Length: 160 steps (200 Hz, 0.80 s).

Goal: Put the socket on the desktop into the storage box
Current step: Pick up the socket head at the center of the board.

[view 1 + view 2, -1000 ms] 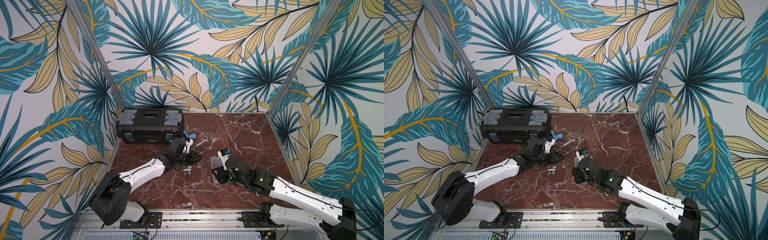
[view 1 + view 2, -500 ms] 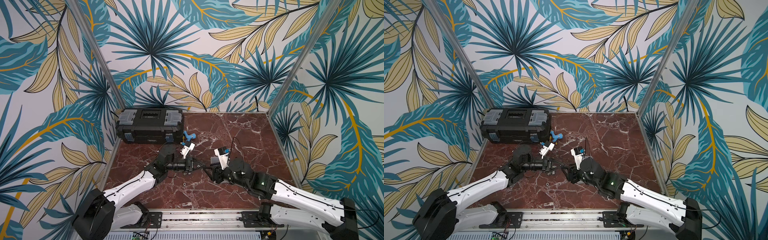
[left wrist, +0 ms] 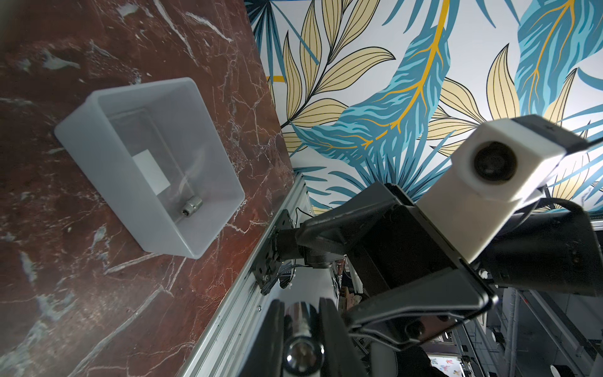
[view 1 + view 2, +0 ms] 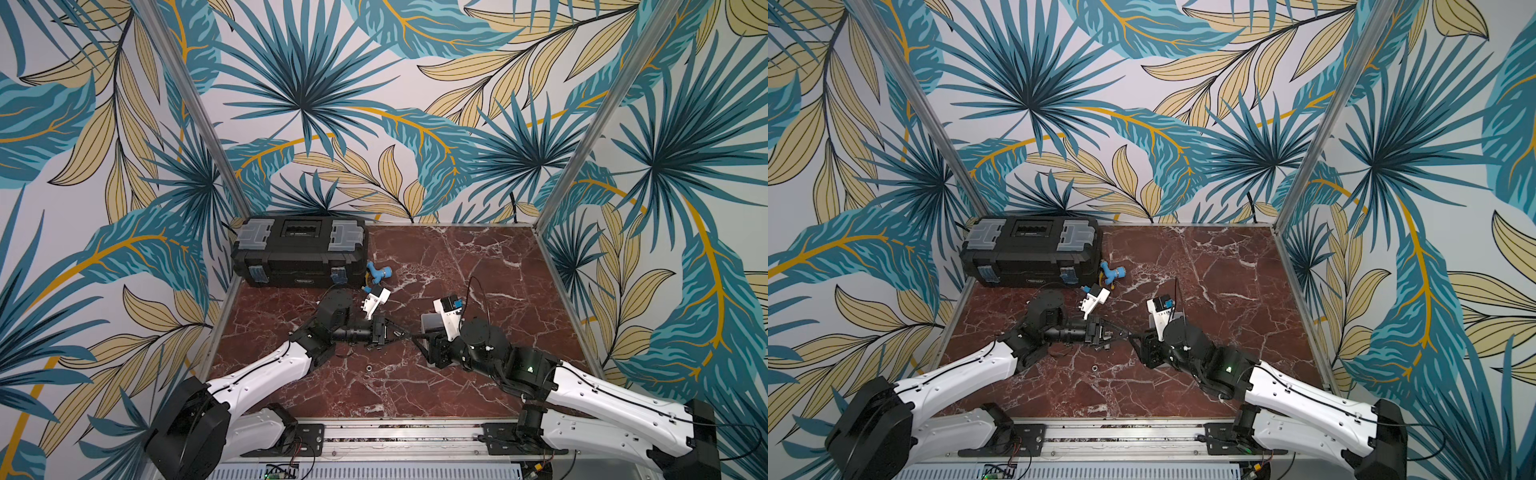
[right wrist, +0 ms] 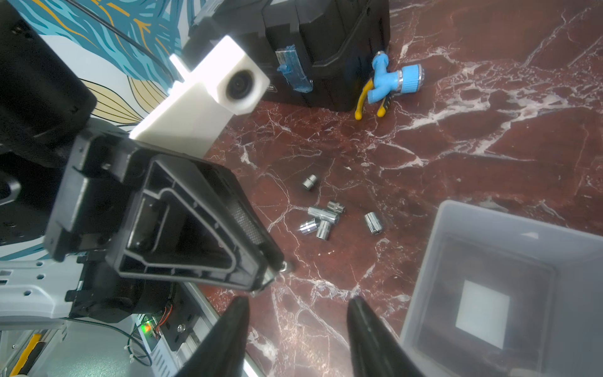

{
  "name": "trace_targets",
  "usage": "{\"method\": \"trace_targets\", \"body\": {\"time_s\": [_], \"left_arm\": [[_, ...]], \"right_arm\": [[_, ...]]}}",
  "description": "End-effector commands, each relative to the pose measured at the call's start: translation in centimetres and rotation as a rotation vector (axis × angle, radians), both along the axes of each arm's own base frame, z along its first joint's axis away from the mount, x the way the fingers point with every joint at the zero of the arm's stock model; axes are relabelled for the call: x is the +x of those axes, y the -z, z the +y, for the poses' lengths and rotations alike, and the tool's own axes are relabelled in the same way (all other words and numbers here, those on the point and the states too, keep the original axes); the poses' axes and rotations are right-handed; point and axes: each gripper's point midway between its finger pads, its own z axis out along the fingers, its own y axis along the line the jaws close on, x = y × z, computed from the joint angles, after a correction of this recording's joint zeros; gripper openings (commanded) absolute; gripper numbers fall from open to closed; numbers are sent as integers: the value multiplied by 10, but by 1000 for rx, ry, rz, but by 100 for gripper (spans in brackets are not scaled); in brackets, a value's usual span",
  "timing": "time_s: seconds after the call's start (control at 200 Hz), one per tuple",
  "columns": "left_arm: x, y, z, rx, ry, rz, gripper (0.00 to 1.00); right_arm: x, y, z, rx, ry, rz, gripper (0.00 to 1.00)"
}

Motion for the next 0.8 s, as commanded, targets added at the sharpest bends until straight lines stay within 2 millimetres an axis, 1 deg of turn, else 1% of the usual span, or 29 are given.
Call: {"method": "trace_targets", "body": {"time_s": [0.0,0.11,0.23,0.32,0.401,0.476,0.651,0.726,0.796], "left_arm": [[3,10,2,21,-27,-22,0],[11,27,7,90,-81,-13,0],[21,46,11,168,-138,3,0],[27,50,12,190,-160,-2,0],[30,52,12,203,-176,-6,0],[31,56,12,231,-187,-14,0],[22,64,11,292,-195,-67,0],[20,64,10,324,-196,-95,0],[19,59,8,344,-201,-129,0]], "right_arm": [[2,16,-3,-72,18,35,49],[11,22,-10,-124,78,28,47],[25,26,-34,-213,221,9,45],[32,30,-52,-273,309,-6,44],[34,32,-65,-315,365,2,44],[34,35,-70,-322,388,15,44],[37,39,-74,-345,414,59,43],[36,42,-77,-356,429,74,43],[36,44,-82,-358,445,88,43]]}}
